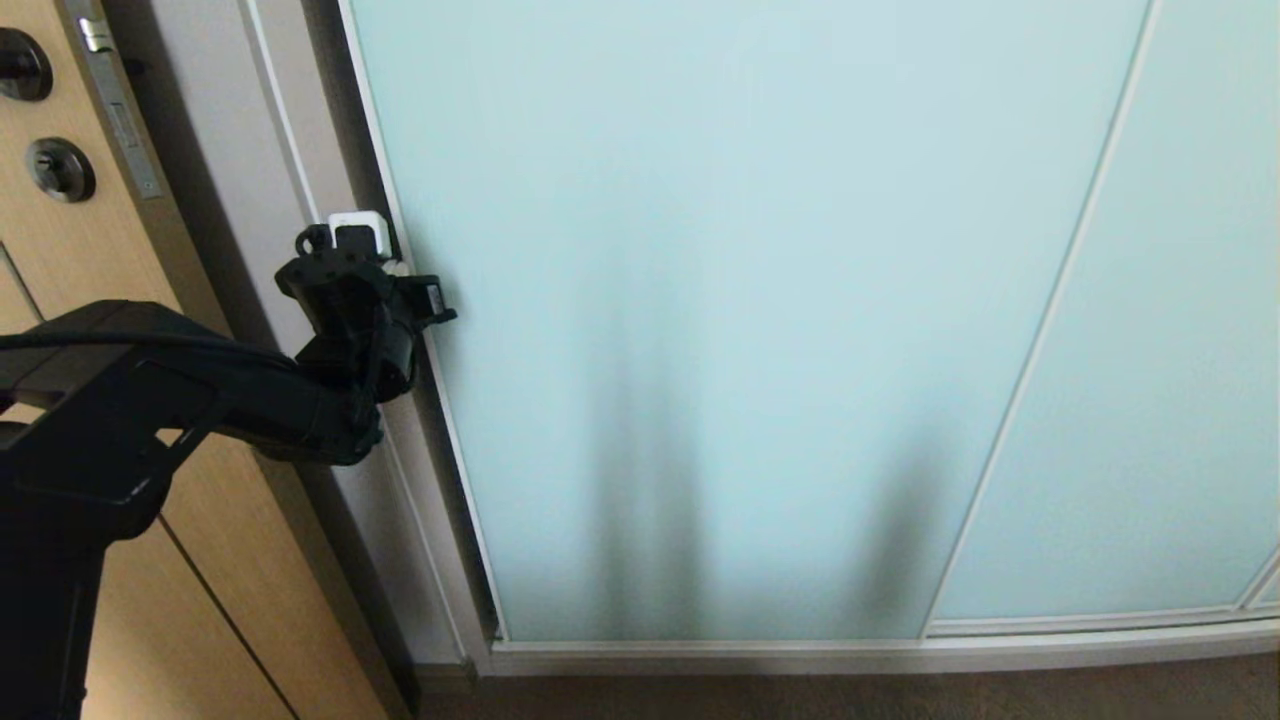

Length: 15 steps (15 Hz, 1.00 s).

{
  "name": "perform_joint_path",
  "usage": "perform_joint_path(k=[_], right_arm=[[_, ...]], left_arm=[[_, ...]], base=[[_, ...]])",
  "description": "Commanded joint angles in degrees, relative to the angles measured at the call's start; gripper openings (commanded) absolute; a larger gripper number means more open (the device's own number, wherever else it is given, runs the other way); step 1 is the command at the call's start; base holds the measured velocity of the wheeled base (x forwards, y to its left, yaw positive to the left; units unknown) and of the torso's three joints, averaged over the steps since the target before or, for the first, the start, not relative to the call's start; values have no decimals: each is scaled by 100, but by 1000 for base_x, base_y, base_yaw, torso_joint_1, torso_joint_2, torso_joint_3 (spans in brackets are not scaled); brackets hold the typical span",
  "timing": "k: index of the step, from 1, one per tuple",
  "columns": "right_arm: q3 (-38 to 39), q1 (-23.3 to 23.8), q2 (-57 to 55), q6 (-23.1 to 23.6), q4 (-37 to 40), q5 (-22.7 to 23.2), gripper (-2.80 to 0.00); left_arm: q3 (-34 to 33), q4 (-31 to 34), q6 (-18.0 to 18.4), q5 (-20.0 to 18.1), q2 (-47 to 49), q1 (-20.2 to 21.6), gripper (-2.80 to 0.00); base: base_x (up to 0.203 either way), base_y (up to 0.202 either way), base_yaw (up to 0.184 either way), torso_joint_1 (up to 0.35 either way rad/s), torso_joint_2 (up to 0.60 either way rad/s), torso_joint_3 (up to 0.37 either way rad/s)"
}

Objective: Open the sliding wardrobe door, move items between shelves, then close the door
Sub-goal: Open the door

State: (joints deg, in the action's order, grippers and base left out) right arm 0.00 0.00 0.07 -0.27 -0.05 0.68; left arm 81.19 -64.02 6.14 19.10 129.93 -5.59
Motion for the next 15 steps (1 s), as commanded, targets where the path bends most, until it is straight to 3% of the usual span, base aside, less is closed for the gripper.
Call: perform_joint_path(k=[1, 8, 15], right_arm=[[9, 0, 1, 0, -4, 2, -280], [9, 0, 1, 0, -4, 2, -280], [0, 0, 1, 0, -4, 2, -280]], left_arm=[[79, -24, 6, 0, 86, -151, -280], [629, -42, 203, 35, 609, -912, -280], [1086, -36, 498, 50, 956, -2207, -280]], base=[[0, 0, 0, 0, 0, 0], [0, 0, 0, 0, 0, 0], [0, 0, 0, 0, 0, 0]])
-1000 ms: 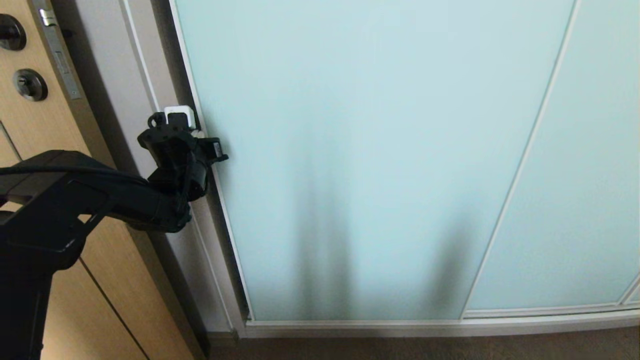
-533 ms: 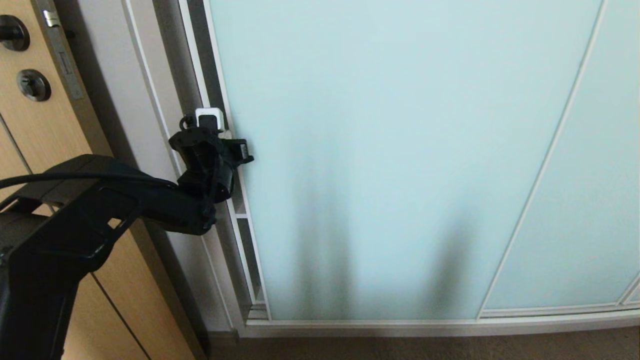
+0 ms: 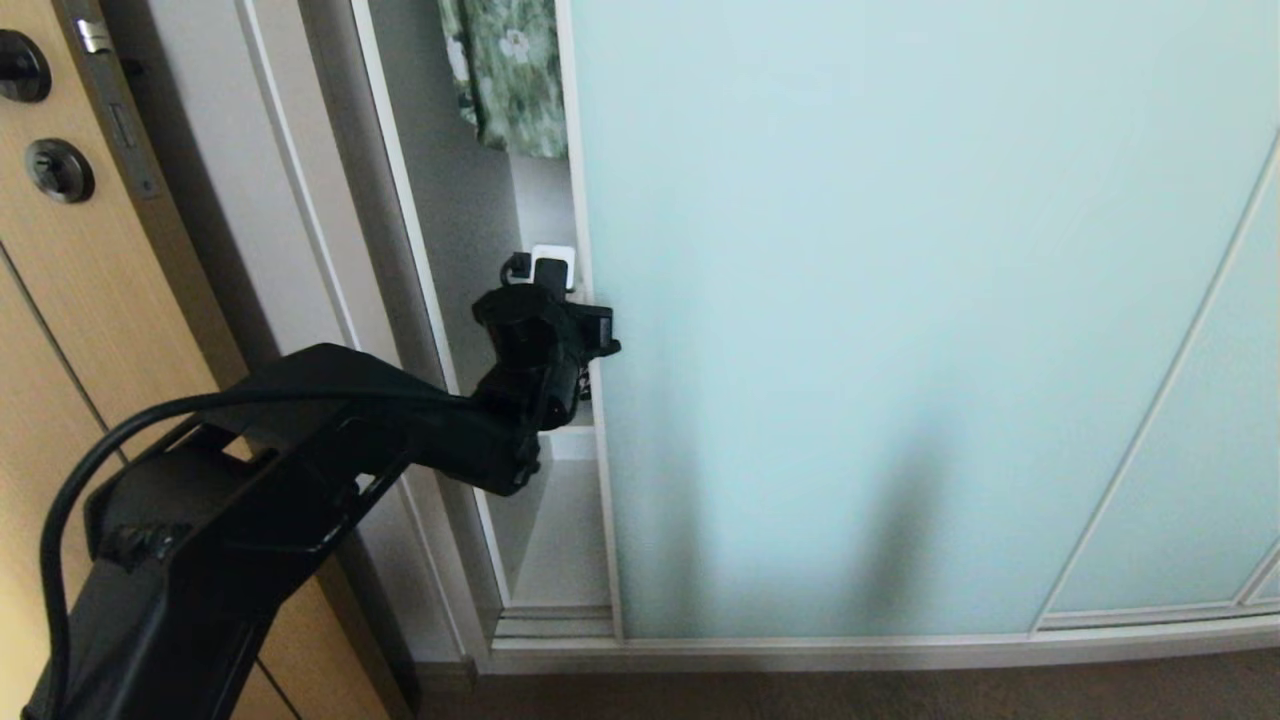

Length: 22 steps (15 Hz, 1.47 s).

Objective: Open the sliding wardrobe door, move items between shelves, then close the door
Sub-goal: Open the door

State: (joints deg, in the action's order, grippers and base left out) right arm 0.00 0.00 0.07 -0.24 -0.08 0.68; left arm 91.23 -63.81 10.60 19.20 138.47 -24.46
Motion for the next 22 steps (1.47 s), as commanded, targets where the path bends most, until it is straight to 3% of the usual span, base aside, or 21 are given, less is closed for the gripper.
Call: perform_joint_path(k=[1, 5, 8, 11, 13, 19, 22], right_arm=[[9, 0, 1, -2, 0, 2, -280], [8, 0, 1, -2, 0, 2, -280], [0, 0, 1, -2, 0, 2, -280], [2, 0, 1, -2, 0, 2, -280], [0, 0, 1, -2, 0, 2, -280], [9, 0, 1, -2, 0, 2, -280], [1, 0, 1, -2, 0, 2, -280]], left_arm=[[121, -75, 98, 45, 161, -515, -280], [2, -654, 148, 373, -202, -616, -280], [-649, -806, 119, 434, -1274, -561, -280], [-2194, -836, 101, 501, -2340, -330, -280], [-3238, -861, 114, 602, -3044, 66, -280], [-5554, -441, 200, 696, -5649, 1387, -280], [-6935, -343, 127, 871, -6970, 1671, -280]], base=[[0, 0, 0, 0, 0, 0], [0, 0, 0, 0, 0, 0], [0, 0, 0, 0, 0, 0], [0, 0, 0, 0, 0, 0], [0, 0, 0, 0, 0, 0], [0, 0, 0, 0, 0, 0], [0, 0, 0, 0, 0, 0]])
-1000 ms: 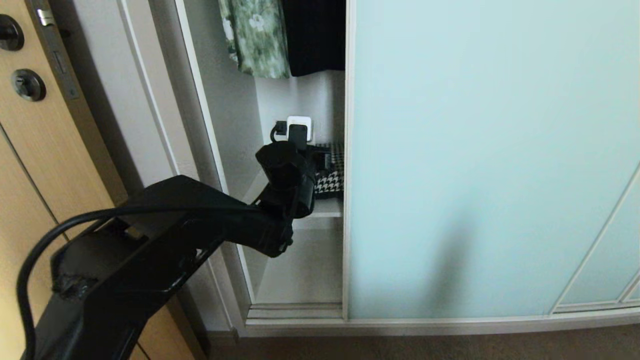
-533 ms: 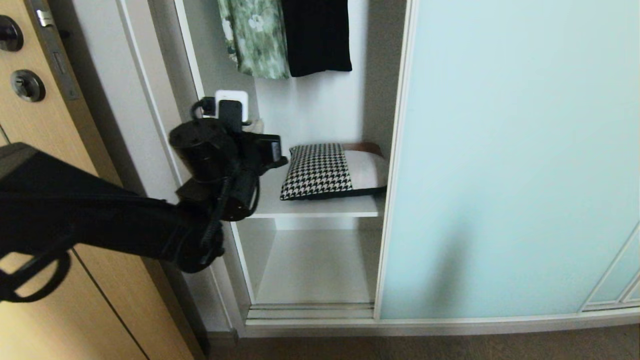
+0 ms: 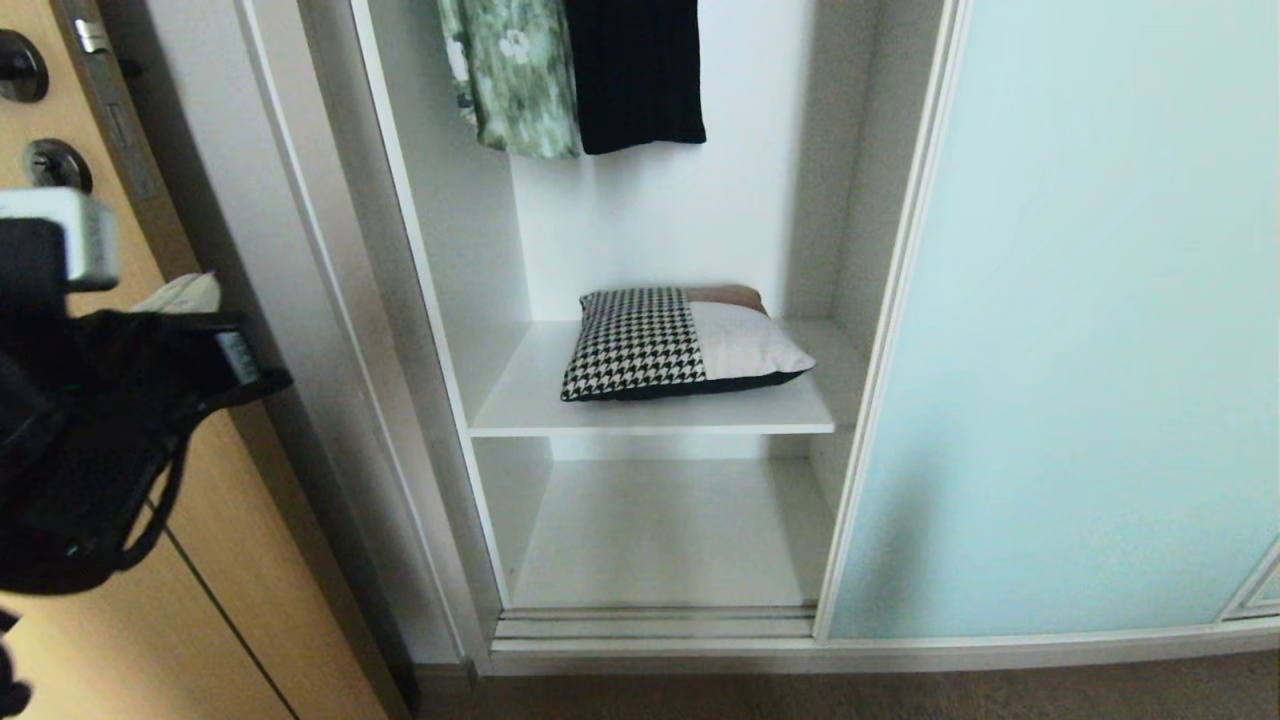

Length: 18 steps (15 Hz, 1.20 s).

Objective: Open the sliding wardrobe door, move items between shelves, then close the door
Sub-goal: Open the door

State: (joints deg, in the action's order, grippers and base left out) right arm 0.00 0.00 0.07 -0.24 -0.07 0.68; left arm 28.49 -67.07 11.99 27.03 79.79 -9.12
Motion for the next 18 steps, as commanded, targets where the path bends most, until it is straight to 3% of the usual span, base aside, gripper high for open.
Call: perform_joint_path(k=[1, 6, 11, 13, 15, 18], right_arm=[[0, 0, 1, -2, -1, 3, -280], [7, 0, 1, -2, -1, 3, -280], [9, 0, 1, -2, -1, 3, -280], [9, 0, 1, -2, -1, 3, -280], [0, 0, 1, -2, -1, 3, -280], [9, 0, 1, -2, -1, 3, -280]], left_arm=[[-1103, 16, -47, 197, -1572, 172, -280], [-2469, 851, -402, 540, -3807, 357, -280], [-2822, 2863, -924, 463, -5871, 935, -280], [-2849, 3444, -1195, 146, -6230, 979, -280], [-2849, 4115, -1210, -272, -6688, 975, -280], [-2819, 5727, -1154, -1131, -7605, 981, -280]], base=[[0, 0, 0, 0, 0, 0], [0, 0, 0, 0, 0, 0], [0, 0, 0, 0, 0, 0], [0, 0, 0, 0, 0, 0], [0, 0, 0, 0, 0, 0], [0, 0, 0, 0, 0, 0]])
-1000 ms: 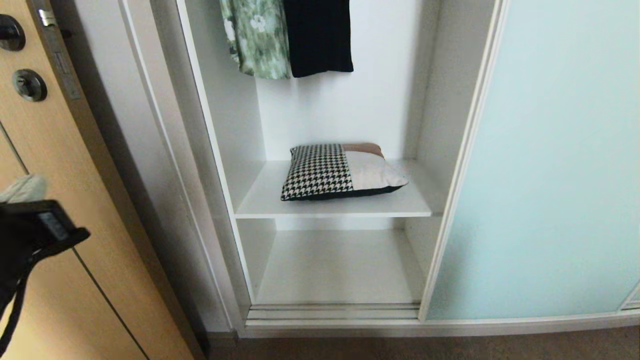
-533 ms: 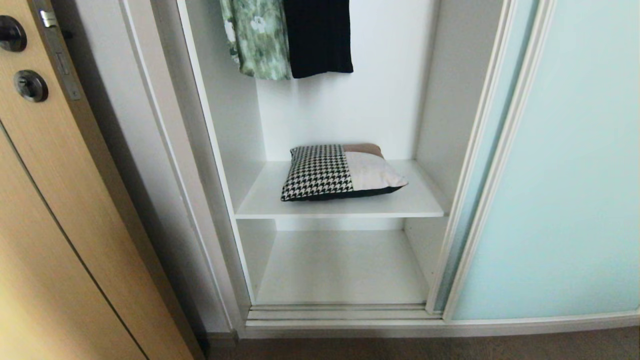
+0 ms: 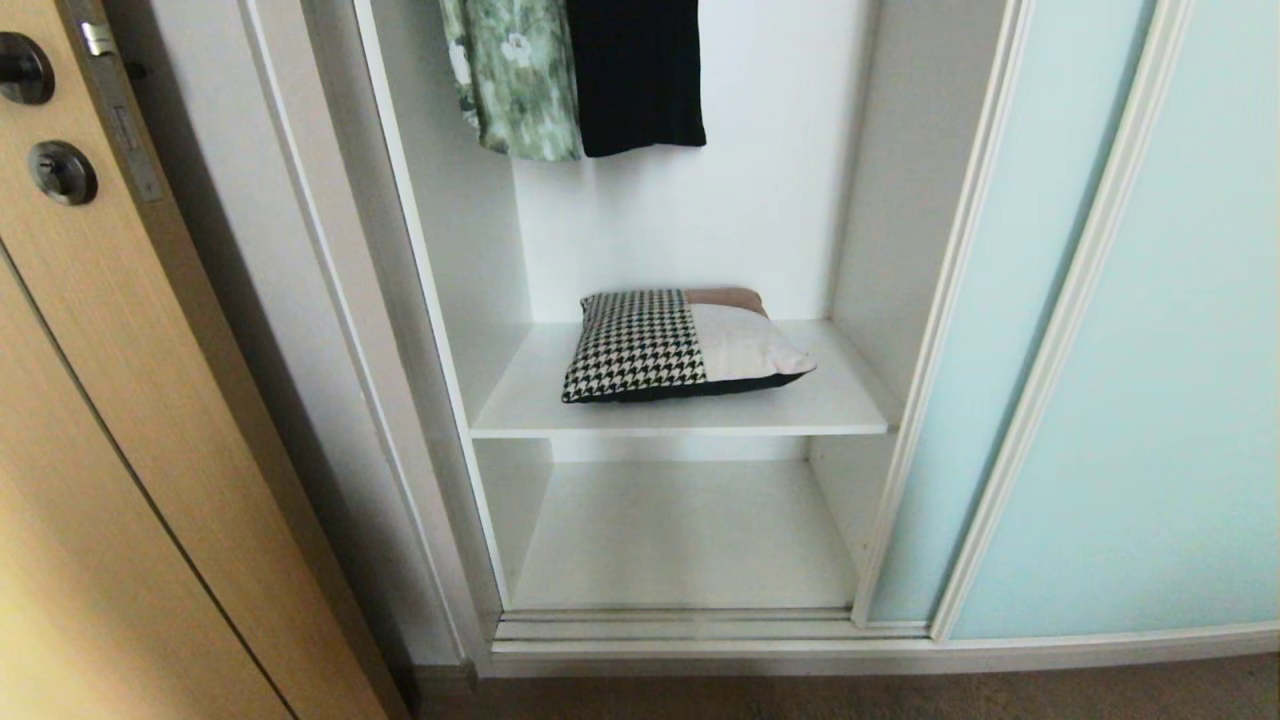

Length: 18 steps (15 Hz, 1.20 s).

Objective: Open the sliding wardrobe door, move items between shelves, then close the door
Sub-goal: Open the door

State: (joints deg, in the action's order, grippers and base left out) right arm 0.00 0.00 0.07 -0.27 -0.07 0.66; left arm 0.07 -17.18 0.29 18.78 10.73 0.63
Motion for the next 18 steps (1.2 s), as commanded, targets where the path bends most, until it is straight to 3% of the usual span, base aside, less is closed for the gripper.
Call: perform_joint_path(k=[1, 2, 3, 6, 7, 11, 18], right_arm=[[0, 0, 1, 1, -1, 4, -280], [0, 0, 1, 1, -1, 4, -280], [9, 0, 1, 1, -1, 4, -280], [8, 0, 1, 0, -1, 4, -280], [1, 0, 1, 1, -1, 4, -280], [0, 0, 1, 1, -1, 4, -280], [1, 0, 1, 1, -1, 4, -280]], left_arm=[[152, 1549, 35, -743, -918, 5, -280], [313, 2157, 73, -1191, -1011, 6, -280], [393, 2342, 239, -1431, -1063, 6, -280], [345, 2323, 1019, -1958, -1068, 7, -280], [322, 2241, 1099, -2036, -1073, 1, -280], [50, 1860, 350, -1982, -1073, 1, -280], [-7, 1699, 83, -1884, -1073, -2, -280]], base=[[0, 0, 0, 0, 0, 0], [0, 0, 0, 0, 0, 0], [0, 0, 0, 0, 0, 0], [0, 0, 0, 0, 0, 0], [0, 0, 0, 0, 0, 0], [0, 0, 0, 0, 0, 0], [0, 0, 0, 0, 0, 0]])
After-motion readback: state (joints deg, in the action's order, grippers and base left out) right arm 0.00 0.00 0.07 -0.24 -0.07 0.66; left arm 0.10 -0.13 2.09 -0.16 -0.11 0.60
